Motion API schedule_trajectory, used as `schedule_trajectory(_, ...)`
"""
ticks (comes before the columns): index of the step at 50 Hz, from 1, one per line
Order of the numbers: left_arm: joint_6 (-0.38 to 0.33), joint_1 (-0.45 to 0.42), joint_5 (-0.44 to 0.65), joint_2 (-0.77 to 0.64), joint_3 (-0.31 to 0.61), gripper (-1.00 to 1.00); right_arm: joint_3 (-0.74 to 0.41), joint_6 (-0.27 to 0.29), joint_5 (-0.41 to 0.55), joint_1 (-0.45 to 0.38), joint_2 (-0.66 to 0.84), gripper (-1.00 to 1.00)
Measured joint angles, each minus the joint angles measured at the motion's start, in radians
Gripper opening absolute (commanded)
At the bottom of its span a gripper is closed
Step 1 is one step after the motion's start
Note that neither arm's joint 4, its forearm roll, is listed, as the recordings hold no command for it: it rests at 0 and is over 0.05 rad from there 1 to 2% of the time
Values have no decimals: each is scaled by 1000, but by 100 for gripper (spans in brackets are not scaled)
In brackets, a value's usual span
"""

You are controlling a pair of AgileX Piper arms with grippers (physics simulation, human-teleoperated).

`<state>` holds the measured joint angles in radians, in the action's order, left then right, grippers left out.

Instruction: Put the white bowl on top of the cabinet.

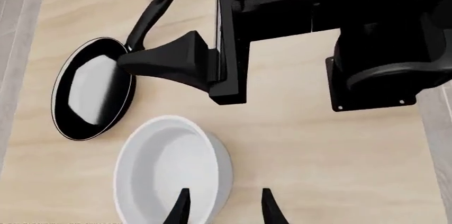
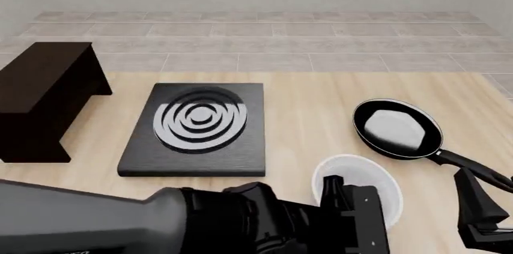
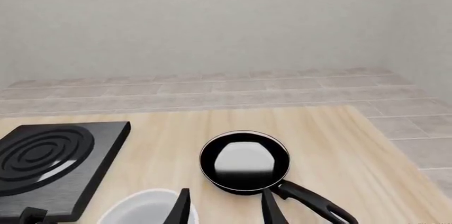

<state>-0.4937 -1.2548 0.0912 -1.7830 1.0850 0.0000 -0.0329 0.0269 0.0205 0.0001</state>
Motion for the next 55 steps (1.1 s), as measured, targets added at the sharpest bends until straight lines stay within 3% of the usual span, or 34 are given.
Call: schedule_trajectory(55, -40, 92, -50, -173, 23, 100, 0, -9, 4, 5, 0, 100)
